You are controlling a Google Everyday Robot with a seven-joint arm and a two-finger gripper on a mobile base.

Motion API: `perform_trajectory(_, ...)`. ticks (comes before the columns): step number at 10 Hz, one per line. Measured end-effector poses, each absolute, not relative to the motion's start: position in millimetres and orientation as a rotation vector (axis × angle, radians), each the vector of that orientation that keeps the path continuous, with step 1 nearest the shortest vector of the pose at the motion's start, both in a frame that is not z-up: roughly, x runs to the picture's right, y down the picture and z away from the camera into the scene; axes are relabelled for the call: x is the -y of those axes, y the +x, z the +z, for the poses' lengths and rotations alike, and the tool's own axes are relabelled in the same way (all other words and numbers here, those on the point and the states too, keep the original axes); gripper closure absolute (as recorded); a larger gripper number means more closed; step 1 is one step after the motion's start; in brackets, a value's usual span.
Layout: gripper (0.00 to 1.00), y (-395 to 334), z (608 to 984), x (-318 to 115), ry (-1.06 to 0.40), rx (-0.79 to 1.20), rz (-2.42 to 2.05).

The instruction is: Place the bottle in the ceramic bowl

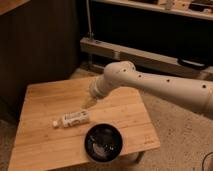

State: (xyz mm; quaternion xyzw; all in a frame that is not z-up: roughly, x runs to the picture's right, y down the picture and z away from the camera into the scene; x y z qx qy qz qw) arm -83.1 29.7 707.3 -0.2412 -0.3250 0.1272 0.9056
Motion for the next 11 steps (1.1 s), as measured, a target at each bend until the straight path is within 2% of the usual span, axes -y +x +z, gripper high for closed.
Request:
perform_trajectory(2,0.35,-63.2,710.7,-11.2,-0.420,0.822,0.226)
perform_trajectory(4,0.35,-50.1,713.8,-1.9,-0.393,0.879,0.217)
perform_trajectory(8,0.35,-76.2,732.7,-11.5,-0.621,0.978,-0.054)
perform_trajectory(11,0.35,-83.6,740.0,-13.9,-0.634,0.982,-0.213)
